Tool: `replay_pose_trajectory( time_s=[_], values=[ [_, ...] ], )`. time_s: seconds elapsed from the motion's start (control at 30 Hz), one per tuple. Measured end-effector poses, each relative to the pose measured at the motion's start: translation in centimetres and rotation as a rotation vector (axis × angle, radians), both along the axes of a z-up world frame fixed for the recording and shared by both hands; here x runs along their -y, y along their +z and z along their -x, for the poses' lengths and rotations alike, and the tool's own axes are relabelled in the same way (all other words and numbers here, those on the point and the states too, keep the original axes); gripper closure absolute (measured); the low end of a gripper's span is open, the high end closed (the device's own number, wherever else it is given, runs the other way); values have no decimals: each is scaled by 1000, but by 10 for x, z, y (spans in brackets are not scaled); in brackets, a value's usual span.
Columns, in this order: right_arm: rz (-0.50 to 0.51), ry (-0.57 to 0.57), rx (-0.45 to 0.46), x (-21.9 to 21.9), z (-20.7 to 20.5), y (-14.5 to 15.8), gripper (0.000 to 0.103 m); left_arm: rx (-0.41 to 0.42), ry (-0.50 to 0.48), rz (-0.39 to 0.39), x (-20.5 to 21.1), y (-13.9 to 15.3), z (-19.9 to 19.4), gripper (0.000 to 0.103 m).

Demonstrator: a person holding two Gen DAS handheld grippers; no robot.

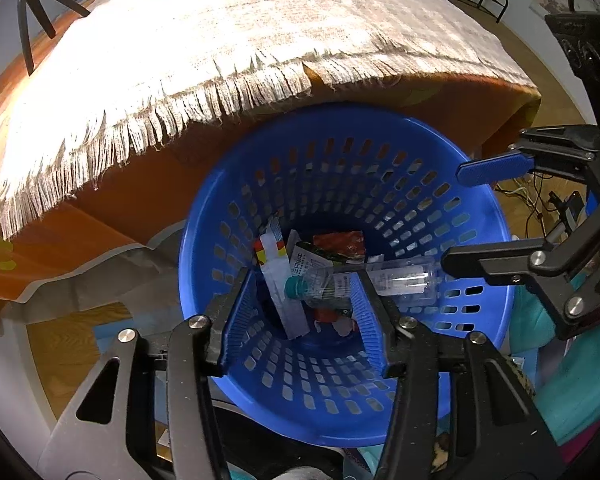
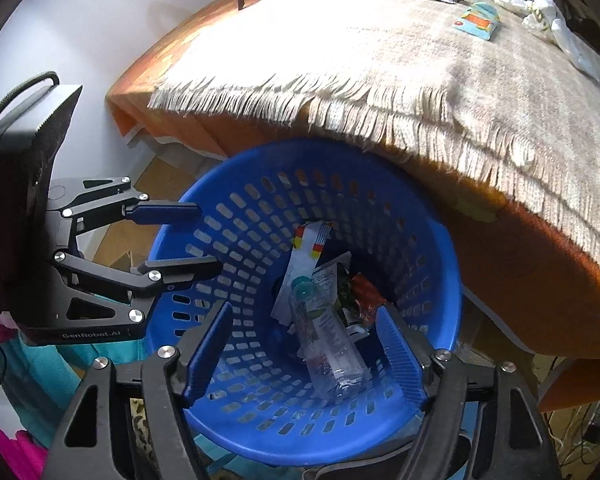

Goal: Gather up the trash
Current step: 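Move both open tools back over the blanket toward the wrapper and bag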

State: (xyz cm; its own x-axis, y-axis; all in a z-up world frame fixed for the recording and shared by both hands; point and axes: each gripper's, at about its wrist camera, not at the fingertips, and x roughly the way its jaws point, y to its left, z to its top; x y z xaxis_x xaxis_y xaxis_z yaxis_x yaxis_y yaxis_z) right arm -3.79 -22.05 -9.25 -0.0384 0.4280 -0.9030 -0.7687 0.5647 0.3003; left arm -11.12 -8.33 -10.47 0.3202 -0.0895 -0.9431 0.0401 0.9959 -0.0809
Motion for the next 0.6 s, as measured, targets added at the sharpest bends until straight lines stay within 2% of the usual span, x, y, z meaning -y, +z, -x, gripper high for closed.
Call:
replay_pose_trajectory(
  time_s=[0.13, 0.6],
  values=[
    [-7, -15, 24, 2, -3, 6, 19, 15, 9, 3, -5, 7, -2, 48],
    [-74, -124, 138, 16, -38, 43, 15, 99, 46, 27, -23, 43, -33, 48]
  ],
)
